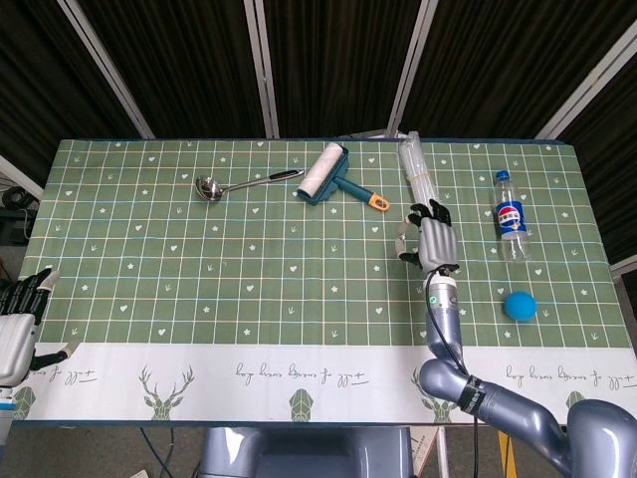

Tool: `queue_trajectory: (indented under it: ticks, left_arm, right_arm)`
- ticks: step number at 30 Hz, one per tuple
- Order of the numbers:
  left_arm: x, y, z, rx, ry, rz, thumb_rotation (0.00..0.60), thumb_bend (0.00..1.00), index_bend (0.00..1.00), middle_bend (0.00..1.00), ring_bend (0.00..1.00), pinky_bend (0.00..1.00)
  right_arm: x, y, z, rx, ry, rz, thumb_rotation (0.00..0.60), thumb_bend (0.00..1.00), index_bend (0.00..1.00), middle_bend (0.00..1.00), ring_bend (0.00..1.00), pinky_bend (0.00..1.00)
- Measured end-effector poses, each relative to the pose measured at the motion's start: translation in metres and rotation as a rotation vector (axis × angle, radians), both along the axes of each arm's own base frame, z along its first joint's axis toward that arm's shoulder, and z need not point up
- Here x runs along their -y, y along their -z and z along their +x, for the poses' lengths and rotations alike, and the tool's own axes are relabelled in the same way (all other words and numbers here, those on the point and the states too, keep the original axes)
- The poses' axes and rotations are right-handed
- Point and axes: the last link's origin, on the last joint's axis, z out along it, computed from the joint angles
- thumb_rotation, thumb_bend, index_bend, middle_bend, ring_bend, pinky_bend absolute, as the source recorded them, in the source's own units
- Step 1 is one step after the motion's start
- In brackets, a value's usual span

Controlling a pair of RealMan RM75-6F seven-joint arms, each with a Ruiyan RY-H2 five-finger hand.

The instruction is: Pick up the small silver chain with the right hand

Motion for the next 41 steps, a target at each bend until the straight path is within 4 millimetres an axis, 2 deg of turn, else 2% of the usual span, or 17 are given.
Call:
queue_trajectory:
  ticks: [24,41]
  left_arm:
    - [-0.002,0.003,0.001,-0.001,-0.012,-0.018,0.6,0.15,0.0,0.0,0.0,0.0]
    - [-0.004,0.006,0.001,-0.002,-0.018,-0.03,0.6,0.15,0.0,0.0,0.0,0.0]
  right_arm:
    - [0.029,0.005,-0.017,0.006,0.062,-0.012,0.6,0.39,0.59,0.19,0.0,0.03]
    - [0.033,0.01,-0.019,0.007,0.068,-0.007,0.6,0.39,0.59,0.19,0.0,0.03]
